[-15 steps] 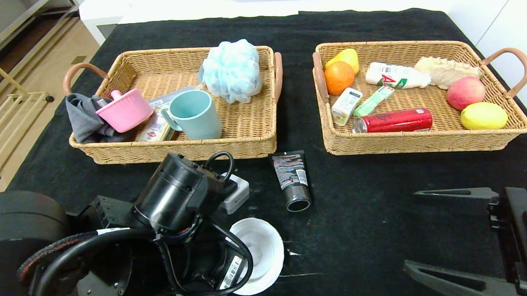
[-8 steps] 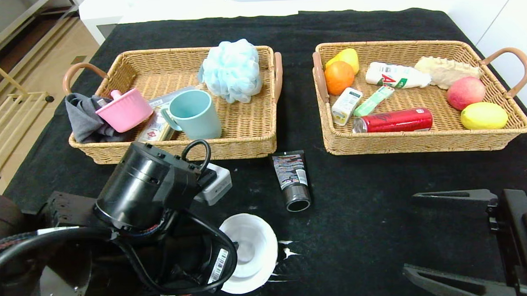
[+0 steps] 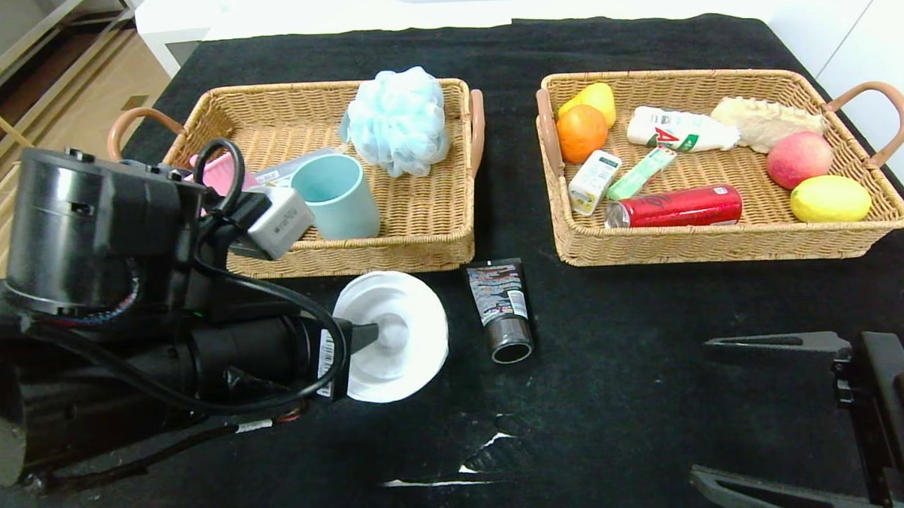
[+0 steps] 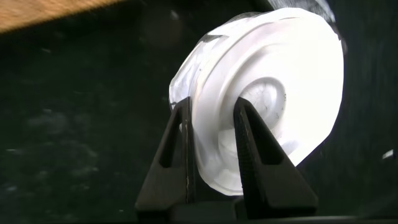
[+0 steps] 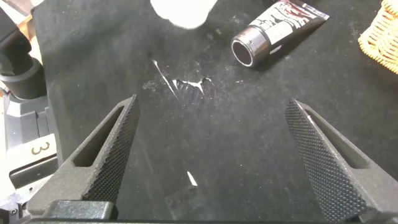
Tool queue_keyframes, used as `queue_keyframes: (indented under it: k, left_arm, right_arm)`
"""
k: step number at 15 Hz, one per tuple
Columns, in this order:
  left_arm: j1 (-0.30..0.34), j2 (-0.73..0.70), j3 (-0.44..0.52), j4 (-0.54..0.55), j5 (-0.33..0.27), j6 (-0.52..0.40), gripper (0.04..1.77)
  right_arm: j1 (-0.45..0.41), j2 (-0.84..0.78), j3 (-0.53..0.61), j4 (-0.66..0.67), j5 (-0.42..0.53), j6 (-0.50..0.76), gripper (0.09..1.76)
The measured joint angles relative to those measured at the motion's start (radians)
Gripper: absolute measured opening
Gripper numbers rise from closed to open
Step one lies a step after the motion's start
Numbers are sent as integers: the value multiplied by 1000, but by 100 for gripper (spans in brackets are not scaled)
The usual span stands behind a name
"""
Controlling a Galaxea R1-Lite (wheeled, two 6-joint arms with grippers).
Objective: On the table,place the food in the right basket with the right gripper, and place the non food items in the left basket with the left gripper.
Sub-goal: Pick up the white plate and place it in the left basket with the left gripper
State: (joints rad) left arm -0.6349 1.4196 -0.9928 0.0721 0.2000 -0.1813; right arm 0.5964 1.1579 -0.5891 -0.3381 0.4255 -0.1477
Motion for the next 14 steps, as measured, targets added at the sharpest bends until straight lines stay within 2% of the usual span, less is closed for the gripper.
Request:
queue_keyframes:
  k: [5,7,14]
  left_arm:
    - [80,-60,-12,-6,-6,1,48]
    - [115,-78,-26,-6,-27,0,48]
    - [233,-89,-159,-5,-54,-3,48]
  right_arm:
    - [6,1,3,0,0,-1,171]
    - [9,1,3,0,0,-1,171]
    - [13,-5,3,0,-2,-1,171]
